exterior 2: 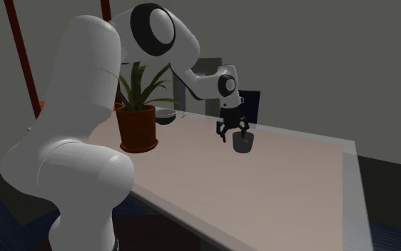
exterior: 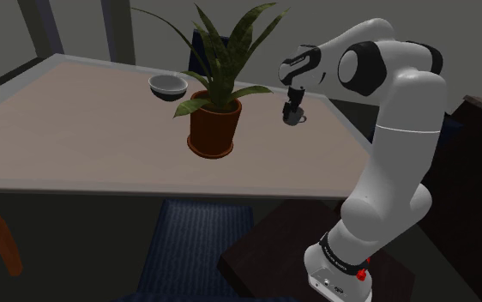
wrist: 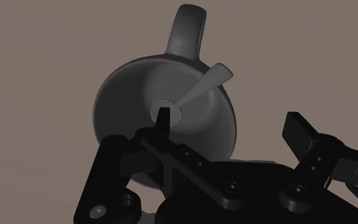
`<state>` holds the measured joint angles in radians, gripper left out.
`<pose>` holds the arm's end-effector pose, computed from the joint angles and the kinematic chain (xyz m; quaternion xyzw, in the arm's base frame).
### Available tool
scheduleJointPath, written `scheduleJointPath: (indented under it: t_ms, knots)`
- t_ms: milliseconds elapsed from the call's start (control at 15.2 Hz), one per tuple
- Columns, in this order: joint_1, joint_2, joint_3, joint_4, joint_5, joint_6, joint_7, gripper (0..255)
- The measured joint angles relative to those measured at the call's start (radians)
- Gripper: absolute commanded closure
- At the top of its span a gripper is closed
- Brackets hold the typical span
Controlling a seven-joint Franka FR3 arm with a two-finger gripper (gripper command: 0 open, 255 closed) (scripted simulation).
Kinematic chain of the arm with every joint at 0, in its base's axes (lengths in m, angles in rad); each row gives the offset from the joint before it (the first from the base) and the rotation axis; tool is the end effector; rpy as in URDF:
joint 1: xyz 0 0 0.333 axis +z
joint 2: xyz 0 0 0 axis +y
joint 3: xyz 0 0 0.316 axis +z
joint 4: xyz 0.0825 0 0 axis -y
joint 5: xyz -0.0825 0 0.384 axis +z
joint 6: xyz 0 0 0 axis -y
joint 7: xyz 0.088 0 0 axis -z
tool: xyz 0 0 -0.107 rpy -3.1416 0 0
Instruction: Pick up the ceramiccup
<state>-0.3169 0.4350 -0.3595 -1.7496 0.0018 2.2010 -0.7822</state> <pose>0.5274 -0.3954 0.3417 0.9947 0.0692 -0.0327 0.0691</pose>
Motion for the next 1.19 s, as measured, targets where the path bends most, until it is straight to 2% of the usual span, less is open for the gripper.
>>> scheduleJointPath:
  t_ms: [132, 660, 1188]
  knots:
    - [-0.003, -0.002, -0.003, 0.005, -0.001, 0.034, -0.002, 255]
    - [-0.003, 0.004, -0.001, 0.004, 0.002, 0.007, -0.003, 255]
    - [0.003, -0.034, -0.007, 0.042, -0.010, -0.074, -0.003, 255]
